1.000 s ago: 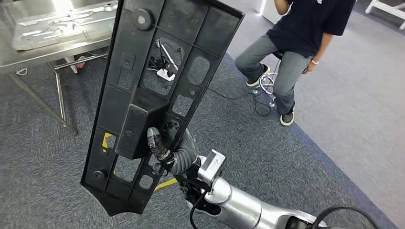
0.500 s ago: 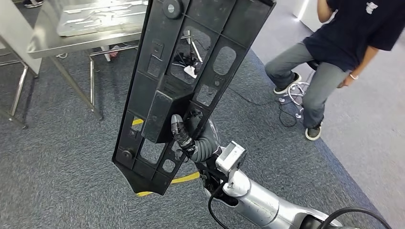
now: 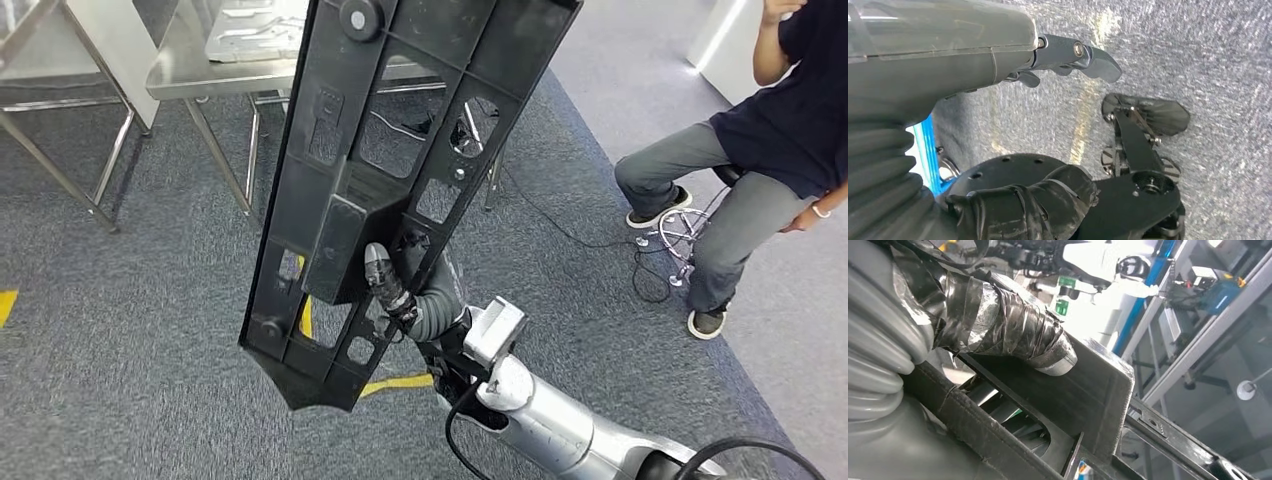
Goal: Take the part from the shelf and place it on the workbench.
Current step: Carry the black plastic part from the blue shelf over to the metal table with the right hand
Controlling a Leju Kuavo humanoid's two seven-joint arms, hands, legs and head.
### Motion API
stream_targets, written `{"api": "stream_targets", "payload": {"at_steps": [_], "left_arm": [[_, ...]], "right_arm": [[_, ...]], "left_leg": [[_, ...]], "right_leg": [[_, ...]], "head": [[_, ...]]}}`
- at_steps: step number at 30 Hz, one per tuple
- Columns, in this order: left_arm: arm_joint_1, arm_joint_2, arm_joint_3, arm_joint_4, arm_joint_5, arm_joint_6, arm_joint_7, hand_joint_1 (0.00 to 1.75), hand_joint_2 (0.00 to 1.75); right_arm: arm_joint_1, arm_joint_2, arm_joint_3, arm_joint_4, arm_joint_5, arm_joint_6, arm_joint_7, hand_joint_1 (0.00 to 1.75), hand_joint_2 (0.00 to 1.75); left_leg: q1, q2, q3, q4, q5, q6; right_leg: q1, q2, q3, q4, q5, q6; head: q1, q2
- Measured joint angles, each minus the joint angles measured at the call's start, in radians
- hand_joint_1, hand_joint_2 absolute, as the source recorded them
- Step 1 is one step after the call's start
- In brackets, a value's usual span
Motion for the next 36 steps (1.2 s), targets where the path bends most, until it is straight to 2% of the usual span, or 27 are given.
{"api": "stream_targets", "payload": {"at_steps": [3,5,6,8,9,10,11,13,14,15,17,20,21,23,24,25,26,27,28,29,30,31,34,36], "left_arm": [[0.001,0.0,0.0,0.0,0.004,0.001,0.0,0.0,1.75],[0.002,0.0,0.0,0.0,0.005,0.001,0.0,0.0,1.75],[0.001,0.0,0.0,0.0,0.005,0.001,0.0,0.0,1.75],[-0.001,0.0,0.0,-0.001,0.006,0.002,0.0,0.0,1.75],[-0.001,0.0,0.0,-0.001,0.006,0.002,0.0,0.0,1.75],[0.0,0.0,0.0,-0.001,0.007,0.002,0.0,0.0,1.75],[0.002,0.0,0.0,-0.001,0.007,0.003,0.0,0.0,1.75],[0.004,0.0,0.0,-0.001,0.008,0.003,0.0,0.0,1.75],[0.003,0.001,0.0,-0.001,0.008,0.004,0.0,0.0,1.75],[0.002,0.001,0.001,-0.001,0.008,0.004,0.0,0.0,1.75],[0.0,0.001,0.001,-0.001,0.009,0.005,0.0,0.0,1.75],[0.001,0.001,0.001,-0.002,0.01,0.007,0.0,0.0,1.75],[0.001,0.001,0.001,-0.002,0.011,0.007,0.0,0.0,1.75],[0.0,0.001,0.001,-0.003,0.012,0.008,0.0,0.0,1.75],[-0.001,0.001,0.001,-0.003,0.012,0.008,0.0,0.0,1.75],[-0.001,0.001,0.001,-0.003,0.012,0.009,0.0,0.0,1.75],[-0.001,0.001,0.001,-0.003,0.013,0.009,0.0,0.0,1.75],[-0.001,0.001,0.001,-0.003,0.013,0.01,0.0,0.0,1.75],[0.0,0.0,0.001,-0.003,0.014,0.01,0.0,0.0,1.75],[0.0,0.0,0.002,-0.004,0.015,0.01,0.0,0.0,1.75],[-0.001,0.0,0.002,-0.004,0.015,0.01,0.0,0.0,1.75],[-0.001,0.0,0.002,-0.004,0.015,0.011,0.0,0.0,1.75],[-0.002,0.0,0.002,-0.005,0.017,0.01,0.0,0.0,1.75],[-0.003,0.0,0.002,-0.006,0.018,0.01,0.0,0.0,1.75]], "right_arm": [[0.002,-0.001,-0.002,-0.004,-0.001,0.0,-0.004,1.75,1.75],[0.002,-0.001,-0.002,-0.007,-0.001,0.0,-0.006,1.75,1.75],[0.002,-0.001,-0.003,-0.008,-0.001,0.0,-0.006,1.75,1.75],[0.003,-0.001,-0.003,-0.01,-0.003,0.0,-0.007,1.75,1.75],[0.003,-0.001,-0.003,-0.01,-0.004,0.0,-0.007,1.75,1.75],[0.004,-0.001,-0.003,-0.01,-0.007,-0.001,-0.008,1.75,1.75],[0.005,-0.001,-0.003,-0.01,-0.011,-0.002,-0.009,1.75,1.75],[0.005,-0.001,-0.004,-0.01,-0.017,-0.003,-0.01,1.75,1.75],[0.004,-0.001,-0.005,-0.01,-0.019,-0.003,-0.01,1.75,1.75],[0.004,-0.001,-0.006,-0.01,-0.02,-0.003,-0.011,1.75,1.75],[0.004,-0.001,-0.006,-0.01,-0.019,-0.005,-0.011,1.75,1.75],[0.003,-0.001,-0.007,-0.012,-0.009,-0.015,-0.008,1.75,1.75],[0.002,-0.001,-0.007,-0.012,-0.005,-0.018,-0.007,1.75,1.75],[0.003,-0.001,-0.008,-0.012,0.0,-0.023,-0.006,1.75,1.75],[0.005,-0.001,-0.008,-0.012,0.0,-0.025,-0.006,1.75,1.75],[0.008,-0.001,-0.008,-0.012,-0.001,-0.027,-0.006,1.75,1.75],[0.01,-0.001,-0.008,-0.012,-0.002,-0.029,-0.006,1.75,1.75],[0.01,-0.001,-0.008,-0.012,-0.003,-0.031,-0.007,1.75,1.75],[0.01,-0.001,-0.008,-0.011,-0.004,-0.033,-0.007,1.75,1.75],[0.01,-0.001,-0.008,-0.011,-0.005,-0.034,-0.008,1.75,1.75],[0.01,-0.001,-0.009,-0.012,-0.007,-0.035,-0.009,1.75,1.75],[0.01,-0.001,-0.01,-0.012,-0.01,-0.034,-0.01,1.75,1.75],[0.01,-0.001,-0.013,-0.013,-0.018,-0.03,-0.014,1.75,1.75],[0.009,-0.001,-0.013,-0.015,-0.02,-0.026,-0.016,1.75,1.75]], "left_leg": [[-0.002,-0.003,-0.004,0.001,-0.003,-0.013],[-0.001,0.01,-0.017,0.032,-0.022,-0.022],[0.001,0.018,-0.038,0.075,-0.043,-0.027],[0.005,0.03,-0.106,0.2,-0.089,-0.035],[0.006,0.033,-0.137,0.249,-0.099,-0.037],[0.007,0.034,-0.154,0.267,-0.091,-0.036],[0.007,0.035,-0.15,0.246,-0.063,-0.034],[0.005,0.037,-0.099,0.124,0.012,-0.023],[0.0,0.039,-0.071,0.065,0.035,-0.017],[-0.004,0.041,-0.05,0.025,0.043,-0.01],[-0.012,0.041,-0.035,-0.002,0.035,-0.003],[-0.003,0.038,-0.008,-0.033,0.035,0.006],[0.0,0.038,0.002,-0.042,0.035,0.01],[0.0,0.038,0.011,-0.045,0.029,0.018],[0.0,0.037,0.013,-0.044,0.025,0.021],[0.0,0.035,0.017,-0.042,0.02,0.022],[0.0,0.033,0.021,-0.039,0.014,0.021],[0.0,0.03,0.027,-0.036,0.007,0.019],[0.0,0.028,0.033,-0.03,-0.001,0.016],[-0.001,0.026,0.035,-0.024,-0.009,0.012],[-0.002,0.024,0.036,-0.018,-0.016,0.007],[-0.003,0.023,0.035,-0.015,-0.021,0.001],[-0.002,0.028,0.038,-0.013,-0.03,-0.012],[0.0,0.032,0.02,0.031,-0.058,-0.023]], "right_leg": [[0.002,0.001,0.005,-0.011,-0.003,-0.022],[-0.002,-0.003,0.013,-0.018,-0.003,-0.034],[-0.003,-0.005,0.018,-0.02,-0.004,-0.039],[-0.001,-0.01,0.023,-0.022,-0.009,-0.044],[0.001,-0.012,0.026,-0.022,-0.012,-0.046],[0.002,-0.013,0.029,-0.022,-0.015,-0.046],[0.003,-0.013,0.034,-0.022,-0.018,-0.046],[0.003,-0.014,0.048,-0.024,-0.027,-0.044],[0.005,-0.014,0.054,-0.025,-0.032,-0.041],[0.005,-0.015,0.057,-0.027,-0.034,-0.037],[0.005,-0.017,0.06,-0.034,-0.035,-0.027],[0.007,-0.017,0.065,-0.026,-0.048,-0.012],[0.008,-0.015,0.048,0.01,-0.065,-0.008],[0.008,-0.014,-0.024,0.132,-0.108,-0.005],[0.007,-0.013,-0.064,0.189,-0.121,-0.004],[0.007,-0.013,-0.09,0.217,-0.116,-0.003],[0.006,-0.013,-0.098,0.208,-0.091,-0.001],[0.004,-0.013,-0.086,0.164,-0.052,-0.001],[0.002,-0.013,-0.063,0.1,-0.012,-0.001],[0.003,-0.012,-0.038,0.041,0.014,-0.002],[0.003,-0.01,-0.02,0.0,0.026,-0.004],[0.005,-0.009,-0.01,-0.019,0.026,-0.008],[0.005,-0.002,-0.002,-0.029,0.021,-0.022],[-0.001,0.003,0.008,-0.038,0.02,-0.031]], "head": [[0.0,0.0],[-0.001,0.0],[-0.002,0.0],[-0.002,0.0],[-0.002,0.0],[-0.002,0.0],[-0.002,0.0],[-0.002,0.0],[-0.002,0.0],[-0.002,0.0],[-0.002,0.0],[-0.001,0.0],[0.0,0.0],[0.0,0.0],[0.0,0.0],[0.0,0.0],[0.0,0.0],[0.0,0.0],[0.0,0.0],[0.0,0.0],[0.0,0.0],[0.0,0.0],[-0.001,0.0],[-0.001,0.0]]}}
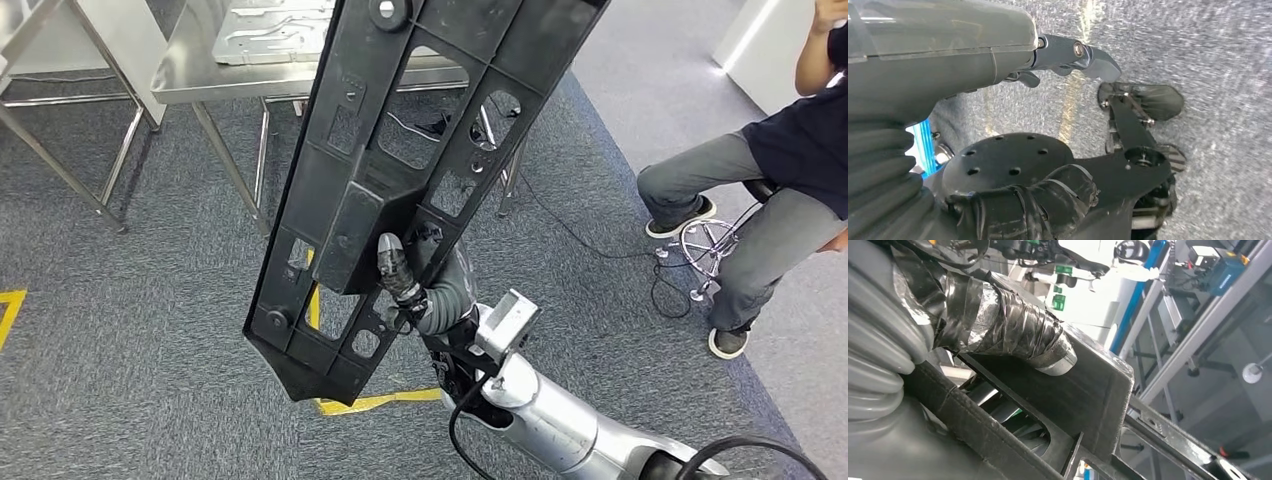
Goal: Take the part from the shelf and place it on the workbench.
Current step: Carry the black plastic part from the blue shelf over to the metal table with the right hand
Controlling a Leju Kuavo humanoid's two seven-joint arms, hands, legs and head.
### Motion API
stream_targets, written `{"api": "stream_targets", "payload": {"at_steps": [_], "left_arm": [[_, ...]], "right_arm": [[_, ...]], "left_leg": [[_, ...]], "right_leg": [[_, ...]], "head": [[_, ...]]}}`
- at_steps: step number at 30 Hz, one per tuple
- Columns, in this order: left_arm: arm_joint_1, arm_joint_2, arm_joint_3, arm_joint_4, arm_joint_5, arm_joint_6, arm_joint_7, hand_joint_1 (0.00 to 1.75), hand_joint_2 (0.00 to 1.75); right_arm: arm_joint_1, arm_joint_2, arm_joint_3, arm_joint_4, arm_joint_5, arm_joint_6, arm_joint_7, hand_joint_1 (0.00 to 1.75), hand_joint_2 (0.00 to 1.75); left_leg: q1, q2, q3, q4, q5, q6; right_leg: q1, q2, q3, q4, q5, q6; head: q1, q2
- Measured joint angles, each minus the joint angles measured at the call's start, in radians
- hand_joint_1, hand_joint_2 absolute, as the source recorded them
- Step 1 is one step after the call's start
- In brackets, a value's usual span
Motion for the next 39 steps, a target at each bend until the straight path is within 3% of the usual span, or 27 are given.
{"api": "stream_targets", "payload": {"at_steps": [3,4,5,7,8,9,11,13,15,17,19,20,21,22,24,26,28,30,32,34,35,36,39], "left_arm": [[-0.001,0.0,0.0,0.0,0.001,0.0,0.0,0.0,1.75],[0.0,0.0,0.0,0.0,0.002,0.0,0.0,0.0,1.75],[0.002,0.0,0.0,0.0,0.002,0.0,0.0,0.0,1.75],[0.004,0.0,0.0,0.0,0.003,0.0,0.0,0.0,1.75],[0.005,0.0,0.0,0.0,0.003,0.0,0.0,0.0,1.75],[0.006,0.0,0.0,0.0,0.003,0.0,0.0,0.0,1.75],[0.005,0.0,0.0,0.0,0.003,0.0,0.0,0.0,1.75],[0.002,0.0,0.0,0.0,0.004,0.0,0.0,0.0,1.75],[0.002,0.0,0.0,-0.001,0.005,0.0,0.0,0.0,1.75],[0.003,0.0,0.0,-0.002,0.006,0.0,0.0,0.0,1.75],[0.003,0.001,0.0,-0.002,0.007,0.0,0.0,0.0,1.75],[0.003,0.001,0.0,-0.002,0.007,0.0,0.0,0.0,1.75],[0.002,0.002,0.0,-0.002,0.008,0.0,0.0,0.0,1.75],[0.001,0.001,0.0,-0.003,0.008,0.0,0.0,0.0,1.75],[0.001,0.001,0.0,-0.004,0.008,0.0,0.0,0.0,1.75],[0.0,0.0,0.0,-0.004,0.008,0.0,0.0,0.0,1.75],[-0.002,0.0,0.0,-0.004,0.008,0.0,0.0,0.0,1.75],[-0.003,0.0,0.0,-0.004,0.009,0.0,0.0,0.0,1.75],[-0.002,0.0,0.0,-0.004,0.009,0.0,0.0,0.0,1.75],[0.002,0.0,0.0,-0.004,0.009,0.001,0.0,0.0,1.75],[0.005,0.0,0.0,-0.004,0.009,0.001,0.0,0.0,1.75],[0.007,0.0,0.0,-0.004,0.009,0.001,0.0,0.0,1.75],[0.007,0.0,0.0,-0.004,0.009,0.001,0.0,0.0,1.75]], "right_arm": [[0.0,0.0,0.0,-0.001,-0.001,0.005,-0.001,1.75,1.75],[0.0,0.0,0.0,-0.001,-0.001,0.006,-0.001,1.75,1.75],[0.0,0.0,0.0,-0.001,-0.001,0.006,-0.001,1.75,1.75],[0.0,0.0,0.0,-0.001,-0.001,0.007,-0.001,1.75,1.75],[-0.001,0.0,-0.001,-0.001,-0.002,0.008,-0.001,1.75,1.75],[-0.003,0.0,-0.001,-0.001,-0.002,0.008,-0.001,1.75,1.75],[-0.006,0.0,-0.004,-0.001,-0.004,0.009,-0.002,1.75,1.75],[-0.006,0.0,-0.006,-0.001,-0.005,0.009,-0.002,1.75,1.75],[-0.008,-0.001,-0.009,-0.002,-0.005,0.009,-0.003,1.75,1.75],[-0.011,-0.001,-0.012,-0.003,-0.005,0.01,-0.003,1.75,1.75],[-0.01,-0.001,-0.012,-0.004,-0.006,0.01,-0.003,1.75,1.75],[-0.009,-0.001,-0.012,-0.004,-0.008,0.01,-0.003,1.75,1.75],[-0.008,-0.001,-0.013,-0.004,-0.01,0.01,-0.004,1.75,1.75],[-0.008,-0.001,-0.013,-0.004,-0.012,0.01,-0.004,1.75,1.75],[-0.008,-0.001,-0.015,-0.004,-0.015,0.01,-0.006,1.75,1.75],[-0.009,-0.001,-0.017,-0.004,-0.016,0.01,-0.008,1.75,1.75],[-0.008,-0.001,-0.018,-0.005,-0.016,0.01,-0.011,1.75,1.75],[-0.009,0.0,-0.019,-0.006,-0.016,0.01,-0.012,1.75,1.75],[-0.01,0.0,-0.02,-0.007,-0.015,0.01,-0.012,1.75,1.75],[-0.009,0.0,-0.02,-0.006,-0.015,0.01,-0.012,1.75,1.75],[-0.009,0.0,-0.02,-0.006,-0.015,0.01,-0.012,1.75,1.75],[-0.008,0.0,-0.02,-0.006,-0.015,0.01,-0.012,1.75,1.75],[-0.009,0.0,-0.02,-0.006,-0.015,0.01,-0.012,1.75,1.75]], "left_leg": [[0.008,0.003,-0.097,0.174,-0.062,-0.016],[0.011,0.004,-0.124,0.211,-0.063,-0.019],[0.013,0.004,-0.136,0.213,-0.044,-0.021],[0.018,-0.004,-0.109,0.119,0.036,-0.021],[0.021,-0.025,-0.084,0.058,0.069,-0.021],[0.023,-0.045,-0.061,0.005,0.089,-0.019],[0.021,-0.069,-0.04,-0.037,0.085,-0.012],[0.018,-0.05,-0.032,-0.052,0.081,-0.002],[0.019,-0.026,-0.017,-0.067,0.083,0.011],[0.016,0.0,-0.007,-0.074,0.08,0.023],[0.011,0.026,-0.003,-0.072,0.074,0.031],[0.01,0.038,-0.001,-0.072,0.071,0.033],[0.009,0.051,0.003,-0.07,0.067,0.033],[0.008,0.062,0.007,-0.068,0.063,0.032],[0.004,0.08,0.011,-0.057,0.05,0.023],[-0.001,0.093,0.014,-0.05,0.04,0.013],[-0.001,0.102,0.02,-0.052,0.036,0.003],[0.003,0.074,0.012,-0.026,0.014,-0.01],[0.007,0.034,-0.032,0.072,-0.041,-0.019],[0.008,0.023,-0.091,0.186,-0.081,-0.023],[0.009,0.022,-0.106,0.207,-0.077,-0.024],[0.009,0.022,-0.104,0.191,-0.053,-0.022],[0.006,0.021,-0.03,0.011,0.044,-0.01]], "right_leg": [[-0.001,0.01,0.009,-0.003,-0.006,-0.008],[-0.001,0.016,0.011,-0.003,-0.008,-0.008],[-0.002,0.025,0.014,-0.003,-0.011,-0.008],[-0.003,0.045,0.022,-0.003,-0.017,-0.003],[-0.004,0.055,0.025,-0.003,-0.019,0.001],[-0.006,0.065,0.024,-0.003,-0.021,0.006],[-0.012,0.084,0.017,-0.005,-0.019,0.019],[-0.017,0.096,0.013,-0.009,-0.017,0.034],[-0.011,0.058,0.0,0.021,-0.033,0.042],[-0.005,0.009,-0.055,0.125,-0.08,0.042],[-0.003,-0.002,-0.121,0.238,-0.114,0.04],[-0.003,-0.004,-0.134,0.254,-0.107,0.04],[-0.003,-0.007,-0.128,0.234,-0.083,0.038],[-0.002,-0.018,-0.102,0.179,-0.048,0.036],[0.006,-0.062,-0.04,0.056,-0.002,0.027],[0.013,-0.083,-0.013,0.007,0.006,0.018],[0.012,-0.065,-0.011,0.003,0.009,0.008],[0.008,-0.053,-0.008,-0.005,0.013,-0.002],[0.005,-0.044,-0.006,-0.008,0.014,-0.007],[0.005,-0.032,-0.006,-0.008,0.013,-0.01],[0.005,-0.025,-0.006,-0.008,0.012,-0.01],[0.005,-0.019,-0.004,-0.008,0.011,-0.01],[0.007,-0.006,0.001,-0.008,0.008,-0.006]], "head": [[-0.001,0.0],[-0.001,0.0],[-0.001,0.0],[-0.001,0.0],[0.0,0.0],[0.0,0.0],[0.0,0.0],[0.0,0.0],[0.002,0.0],[0.005,0.0],[0.006,0.0],[0.005,0.0],[0.005,0.0],[0.006,0.0],[0.005,0.0],[0.005,0.0],[0.005,0.0],[0.005,0.0],[0.005,0.0],[0.005,0.0],[0.005,0.0],[0.004,0.0],[0.005,0.0]]}}
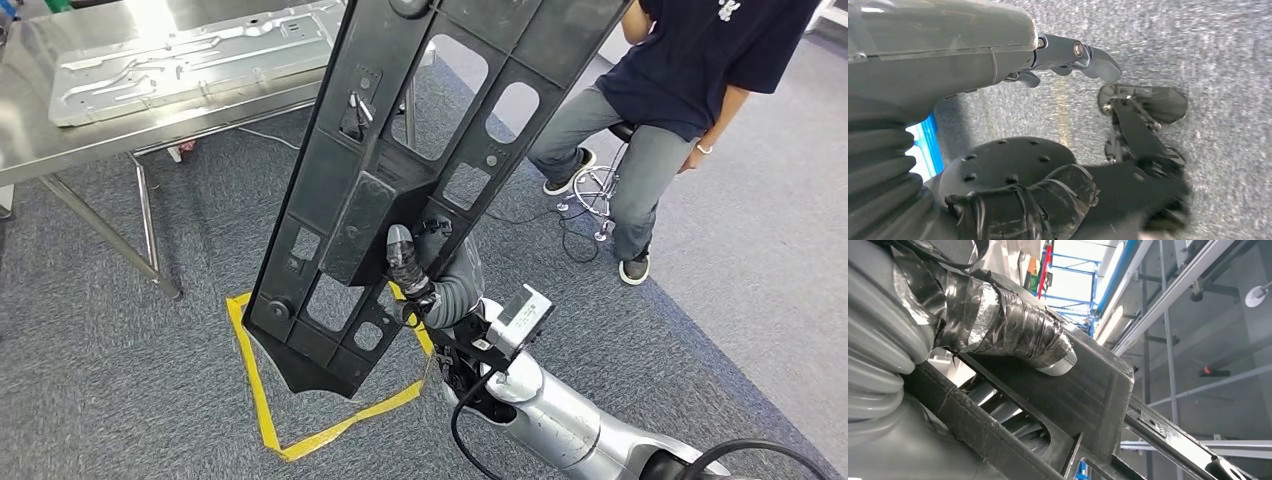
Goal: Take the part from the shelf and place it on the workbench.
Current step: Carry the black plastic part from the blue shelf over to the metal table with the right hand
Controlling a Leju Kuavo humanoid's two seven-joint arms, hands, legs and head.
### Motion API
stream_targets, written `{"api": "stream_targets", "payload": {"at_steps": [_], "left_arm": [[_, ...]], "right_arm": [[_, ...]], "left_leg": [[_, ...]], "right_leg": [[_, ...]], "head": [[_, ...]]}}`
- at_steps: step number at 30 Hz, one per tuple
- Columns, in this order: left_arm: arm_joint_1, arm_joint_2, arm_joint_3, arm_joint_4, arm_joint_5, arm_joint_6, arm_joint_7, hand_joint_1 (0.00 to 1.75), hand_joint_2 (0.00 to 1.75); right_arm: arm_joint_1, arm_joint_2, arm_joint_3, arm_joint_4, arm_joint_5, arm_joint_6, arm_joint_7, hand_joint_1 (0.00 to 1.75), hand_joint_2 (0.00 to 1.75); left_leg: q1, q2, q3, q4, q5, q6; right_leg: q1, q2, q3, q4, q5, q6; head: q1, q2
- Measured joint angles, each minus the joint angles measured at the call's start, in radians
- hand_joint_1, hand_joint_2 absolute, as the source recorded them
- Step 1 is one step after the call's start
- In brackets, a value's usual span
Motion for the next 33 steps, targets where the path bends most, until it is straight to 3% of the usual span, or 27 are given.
{"api": "stream_targets", "payload": {"at_steps": [2,6,8,10,11,12,13,15,17,20,22,25,27,28,31,32,33], "left_arm": [[-0.004,0.0,0.0,0.0,0.0,0.0,0.0,0.0,1.75],[-0.005,0.0,0.0,0.0,0.002,0.0,0.0,0.0,1.75],[-0.006,0.0,0.0,0.0,0.002,0.0,-0.001,0.0,1.75],[-0.007,0.0,0.0,0.0,0.002,0.0,-0.001,0.0,1.75],[-0.007,0.001,0.0,0.0,0.002,0.0,-0.001,0.0,1.75],[-0.006,0.001,0.0,0.0,0.002,0.0,-0.001,0.0,1.75],[-0.005,0.0,0.0,0.0,0.002,0.0,-0.001,0.0,1.75],[-0.003,-0.001,0.0,0.0,0.002,0.0,-0.001,0.0,1.75],[-0.004,-0.001,0.0,0.0,0.002,0.0,-0.001,0.0,1.75],[-0.008,-0.001,0.0,0.0,0.002,0.0,-0.002,0.0,1.75],[-0.009,-0.001,0.0,-0.001,0.002,0.0,-0.002,0.0,1.75],[-0.007,-0.001,0.0,-0.001,0.002,0.0,-0.002,0.0,1.75],[-0.002,-0.001,0.0,-0.001,0.002,0.0,-0.002,0.0,1.75],[0.0,-0.002,0.0,-0.001,0.002,0.0,-0.002,0.0,1.75],[0.004,0.001,0.0,-0.001,0.003,0.0,-0.002,0.0,1.75],[0.004,0.002,0.0,-0.001,0.003,0.0,-0.002,0.0,1.75],[0.004,0.002,0.0,-0.001,0.003,0.0,-0.002,0.0,1.75]], "right_arm": [[0.001,0.0,0.0,0.0,0.0,0.0,0.0,1.75,1.75],[0.003,0.0,0.0,0.0,0.0,0.0,0.0,1.75,1.75],[0.002,0.0,-0.001,0.0,0.0,0.0,-0.001,1.75,1.75],[0.004,0.0,-0.001,0.0,0.0,0.0,-0.001,1.75,1.75],[0.005,0.0,-0.001,0.0,0.0,0.0,-0.001,1.75,1.75],[0.006,0.0,-0.001,0.0,0.0,0.0,-0.001,1.75,1.75],[0.006,0.0,-0.001,0.0,-0.001,0.0,0.0,1.75,1.75],[0.006,0.0,-0.001,0.0,-0.001,0.0,0.0,1.75,1.75],[0.006,0.0,-0.001,0.001,-0.001,0.0,-0.001,1.75,1.75],[0.009,0.0,-0.002,0.001,-0.001,0.0,0.0,1.75,1.75],[0.008,0.0,-0.002,0.001,-0.001,0.0,0.0,1.75,1.75],[0.008,0.0,-0.002,0.001,-0.001,0.0,0.0,1.75,1.75],[0.008,0.0,-0.002,0.001,-0.001,0.0,0.0,1.75,1.75],[0.008,0.0,-0.002,0.001,-0.001,0.0,0.0,1.75,1.75],[0.008,0.0,-0.002,0.002,-0.002,0.0,0.0,1.75,1.75],[0.008,0.0,-0.002,0.002,-0.003,0.0,0.0,1.75,1.75],[0.008,0.0,-0.002,0.003,-0.004,0.0,0.0,1.75,1.75]], "left_leg": [[-0.006,-0.001,0.028,-0.066,0.011,0.013],[-0.007,-0.002,0.06,-0.093,0.009,0.043],[-0.005,-0.001,0.072,-0.098,0.009,0.053],[-0.004,-0.001,0.073,-0.096,0.005,0.058],[-0.004,-0.001,0.075,-0.095,0.002,0.058],[-0.003,-0.002,0.078,-0.094,-0.002,0.056],[0.0,-0.002,0.084,-0.092,-0.009,0.052],[0.003,-0.002,0.096,-0.085,-0.026,0.039],[0.003,-0.001,0.098,-0.077,-0.041,0.023],[0.001,0.001,0.102,-0.068,-0.05,0.007],[0.004,0.0,0.072,-0.007,-0.051,0.0],[0.006,0.0,-0.055,0.172,-0.093,-0.006],[0.006,-0.001,-0.11,0.202,-0.116,-0.002],[0.004,-0.002,-0.115,0.172,-0.099,0.005],[-0.012,-0.009,-0.088,0.01,0.039,0.036],[-0.02,-0.012,-0.077,-0.024,0.065,0.045],[-0.026,-0.016,-0.068,-0.042,0.074,0.05]], "right_leg": [[0.001,0.003,0.002,0.0,0.0,0.01],[0.0,0.001,-0.007,0.042,0.004,0.035],[-0.001,0.0,-0.051,0.126,-0.044,0.04],[-0.003,0.0,-0.117,0.237,-0.093,0.045],[-0.005,-0.001,-0.138,0.266,-0.098,0.049],[-0.008,-0.002,-0.14,0.258,-0.083,0.053],[-0.011,-0.003,-0.125,0.216,-0.052,0.056],[-0.015,-0.007,-0.074,0.091,0.011,0.06],[-0.012,-0.009,-0.046,0.026,0.018,0.047],[-0.01,-0.008,-0.035,0.018,0.007,0.019],[-0.011,-0.007,-0.017,0.011,-0.001,0.007],[-0.005,-0.006,0.014,0.002,-0.02,-0.003],[0.001,-0.002,0.04,0.001,-0.04,-0.006],[0.005,0.001,0.056,0.001,-0.051,-0.007],[0.011,0.007,0.097,-0.003,-0.085,-0.004],[0.01,0.009,0.104,-0.006,-0.095,0.001],[0.008,0.011,0.113,-0.004,-0.099,0.006]], "head": [[0.0,0.0],[0.001,0.0],[0.002,0.0],[0.002,0.0],[0.002,0.0],[0.002,0.0],[0.002,0.0],[0.002,0.0],[0.002,0.0],[0.002,0.0],[0.002,0.0],[0.002,0.0],[0.002,0.0],[0.002,0.0],[0.002,0.0],[0.002,0.0],[0.002,0.0]]}}
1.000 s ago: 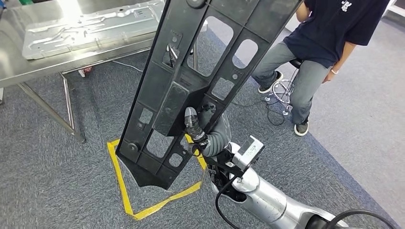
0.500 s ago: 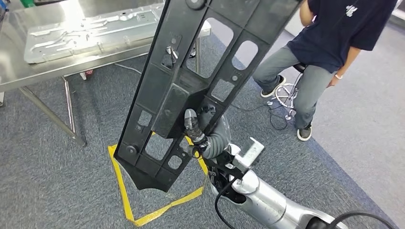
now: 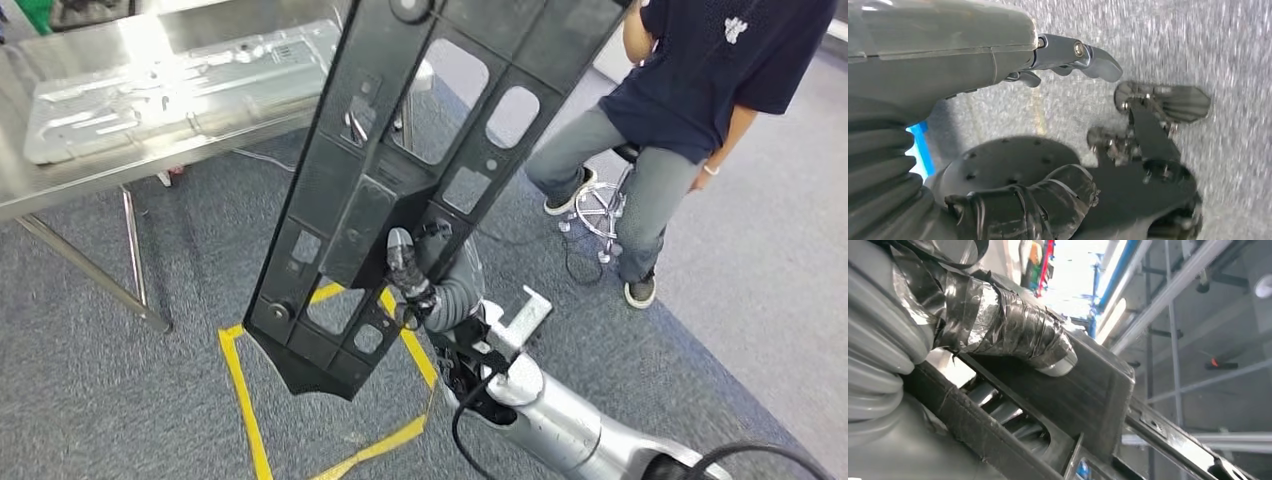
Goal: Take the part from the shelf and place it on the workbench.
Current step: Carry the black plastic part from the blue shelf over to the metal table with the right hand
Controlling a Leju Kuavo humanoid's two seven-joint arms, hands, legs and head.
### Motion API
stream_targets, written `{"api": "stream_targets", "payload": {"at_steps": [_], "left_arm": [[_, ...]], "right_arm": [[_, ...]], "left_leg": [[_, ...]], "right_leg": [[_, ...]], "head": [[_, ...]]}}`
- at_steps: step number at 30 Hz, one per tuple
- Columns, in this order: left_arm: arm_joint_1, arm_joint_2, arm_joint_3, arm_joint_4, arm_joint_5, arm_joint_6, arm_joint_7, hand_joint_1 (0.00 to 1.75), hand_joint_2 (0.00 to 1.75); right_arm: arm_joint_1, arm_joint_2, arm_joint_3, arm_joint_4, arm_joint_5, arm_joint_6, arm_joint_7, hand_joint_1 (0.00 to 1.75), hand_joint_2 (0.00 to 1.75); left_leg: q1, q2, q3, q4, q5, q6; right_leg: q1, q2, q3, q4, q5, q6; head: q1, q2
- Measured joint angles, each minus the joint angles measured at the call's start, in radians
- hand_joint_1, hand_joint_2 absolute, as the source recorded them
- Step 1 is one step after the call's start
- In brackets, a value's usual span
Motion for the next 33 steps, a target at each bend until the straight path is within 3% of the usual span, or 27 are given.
{"api": "stream_targets", "payload": {"at_steps": [3,4,6,8,9,10,11,12,14,15,16,18,20,21,23,25,26,27,29,30,31,33], "left_arm": [[-0.002,0.0,0.0,0.0,0.0,0.0,0.0,0.0,1.75],[-0.003,0.0,0.0,0.0,0.0,0.0,0.0,0.0,1.75],[-0.005,0.001,0.0,0.0,0.0,0.0,-0.001,0.0,1.75],[-0.006,0.002,0.0,0.0,0.0,0.0,-0.001,0.0,1.75],[-0.006,0.002,0.0,0.0,0.0,0.0,-0.001,0.0,1.75],[-0.004,0.001,0.0,0.0,0.0,0.0,-0.001,0.0,1.75],[-0.003,0.0,0.0,0.0,0.0,0.0,-0.001,0.0,1.75],[-0.001,-0.001,0.0,0.0,0.0,0.0,-0.001,0.0,1.75],[-0.002,-0.001,0.0,0.0,0.0,0.0,-0.001,0.0,1.75],[-0.004,-0.001,0.0,0.0,-0.002,0.0,-0.001,0.0,1.75],[-0.01,-0.002,-0.001,0.0,-0.016,0.012,-0.004,0.0,1.75],[-0.039,-0.025,-0.024,-0.001,-0.132,0.098,-0.02,0.0,1.75],[-0.1,-0.069,-0.093,-0.001,-0.364,0.225,-0.034,0.0,1.75],[-0.132,-0.089,-0.134,-0.001,-0.471,0.264,-0.036,0.0,1.75],[-0.18,-0.12,-0.206,-0.001,-0.59,0.289,-0.041,0.0,1.75],[-0.2,-0.143,-0.262,-0.001,-0.592,0.294,-0.049,0.0,1.75],[-0.202,-0.153,-0.288,-0.001,-0.583,0.295,-0.052,0.0,1.75],[-0.201,-0.159,-0.312,-0.001,-0.577,0.296,-0.054,0.0,1.75],[-0.198,-0.163,-0.347,0.0,-0.572,0.298,-0.057,0.0,1.75],[-0.198,-0.163,-0.357,0.001,-0.571,0.3,-0.057,0.0,1.75],[-0.201,-0.163,-0.365,0.002,-0.57,0.302,-0.057,0.0,1.75],[-0.214,-0.163,-0.378,0.004,-0.57,0.305,-0.058,0.0,1.75]], "right_arm": [[0.001,0.0,0.0,0.0,-0.001,0.0,0.0,1.75,1.75],[0.0,0.0,0.0,0.0,-0.001,0.0,0.0,1.75,1.75],[0.0,0.0,0.0,0.0,-0.001,0.0,-0.001,1.75,1.75],[0.002,0.0,0.0,0.0,-0.001,0.0,-0.001,1.75,1.75],[0.003,0.0,0.0,0.0,-0.001,0.0,0.0,1.75,1.75],[0.003,-0.001,0.0,0.0,-0.001,0.0,0.0,1.75,1.75],[0.003,-0.001,0.0,0.0,-0.001,0.0,0.0,1.75,1.75],[0.004,-0.001,0.0,0.001,-0.001,0.0,0.0,1.75,1.75],[0.004,-0.001,0.0,0.003,-0.002,0.0,0.0,1.75,1.75],[0.005,-0.001,-0.001,0.004,-0.002,0.0,0.0,1.75,1.75],[0.005,-0.001,-0.001,0.004,-0.006,0.002,0.0,1.75,1.75],[0.001,0.005,-0.001,0.004,-0.025,0.011,-0.001,1.75,1.75],[-0.009,0.023,0.001,0.01,-0.046,0.021,-0.006,1.75,1.75],[-0.016,0.034,0.003,0.016,-0.049,0.024,-0.008,1.75,1.75],[-0.027,0.052,0.008,0.03,-0.051,0.026,-0.013,1.75,1.75],[-0.033,0.064,0.009,0.042,-0.052,0.026,-0.017,1.75,1.75],[-0.036,0.069,0.009,0.047,-0.054,0.027,-0.019,1.75,1.75],[-0.039,0.073,0.009,0.051,-0.055,0.027,-0.019,1.75,1.75],[-0.043,0.08,0.009,0.061,-0.059,0.029,-0.02,1.75,1.75],[-0.044,0.082,0.01,0.066,-0.061,0.03,-0.02,1.75,1.75],[-0.045,0.085,0.01,0.07,-0.064,0.031,-0.019,1.75,1.75],[-0.046,0.09,0.011,0.075,-0.067,0.031,-0.02,1.75,1.75]], "left_leg": [[-0.004,-0.001,0.05,-0.033,-0.011,0.012],[-0.003,0.0,0.068,-0.038,-0.016,0.016],[-0.001,0.001,0.094,-0.043,-0.032,0.022],[0.0,0.0,0.117,-0.043,-0.056,0.024],[0.001,-0.001,0.132,-0.043,-0.069,0.023],[0.003,-0.002,0.15,-0.043,-0.083,0.021],[0.005,-0.002,0.171,-0.043,-0.1,0.017],[0.007,-0.003,0.187,-0.043,-0.117,0.013],[0.007,-0.005,0.212,-0.038,-0.15,0.001],[0.006,-0.006,0.221,-0.039,-0.16,-0.005],[0.006,-0.007,0.229,-0.036,-0.163,-0.01],[0.007,-0.005,0.216,-0.003,-0.146,-0.016],[0.01,-0.003,0.141,0.105,-0.114,-0.024],[0.013,-0.001,0.092,0.168,-0.116,-0.03],[0.017,0.0,0.006,0.247,-0.179,-0.038],[0.019,0.001,-0.031,0.229,-0.241,-0.038],[0.019,0.0,-0.036,0.187,-0.229,-0.033],[0.018,0.0,-0.037,0.129,-0.175,-0.025],[0.006,-0.006,-0.035,0.029,-0.02,-0.004],[-0.003,-0.01,-0.03,0.001,0.032,0.003],[-0.012,-0.014,-0.021,-0.014,0.049,0.008],[-0.017,-0.019,0.018,-0.036,0.033,0.017]], "right_leg": [[-0.005,-0.002,0.011,0.032,0.009,0.015],[-0.005,-0.004,-0.005,0.066,0.012,0.019],[-0.005,-0.007,-0.073,0.167,-0.009,0.026],[-0.008,-0.008,-0.156,0.247,-0.066,0.035],[-0.009,-0.009,-0.186,0.255,-0.091,0.039],[-0.011,-0.009,-0.202,0.237,-0.096,0.042],[-0.012,-0.01,-0.208,0.194,-0.071,0.045],[-0.014,-0.013,-0.21,0.138,-0.009,0.047],[-0.013,-0.019,-0.207,0.052,0.113,0.038],[-0.011,-0.02,-0.204,0.033,0.147,0.03],[-0.009,-0.02,-0.199,0.028,0.149,0.02],[-0.011,-0.017,-0.179,0.019,0.139,0.007],[-0.013,-0.025,-0.153,0.008,0.126,-0.001],[-0.012,-0.03,-0.139,0.003,0.116,-0.003],[-0.011,-0.037,-0.103,-0.006,0.092,-0.006],[-0.009,-0.031,-0.056,-0.011,0.062,-0.007],[-0.007,-0.025,-0.03,-0.012,0.045,-0.007],[-0.005,-0.018,-0.01,-0.014,0.029,-0.007],[-0.003,-0.003,0.024,-0.016,-0.002,0.001],[-0.005,0.003,0.036,-0.021,-0.015,0.007],[-0.007,0.007,0.049,-0.016,-0.017,0.014],[-0.014,0.005,0.056,0.016,-0.004,0.024]], "head": [[-0.001,0.0],[-0.001,0.0],[-0.001,0.0],[0.0,0.0],[0.0,0.0],[0.0,0.0],[0.0,0.0],[0.0,0.0],[-0.001,0.0],[-0.002,0.0],[-0.003,0.0],[-0.002,0.0],[-0.003,0.0],[-0.004,0.0],[-0.004,0.0],[-0.004,0.0],[-0.004,0.0],[-0.004,0.0],[-0.004,0.0],[-0.003,0.0],[-0.003,0.0],[-0.002,0.0]]}}
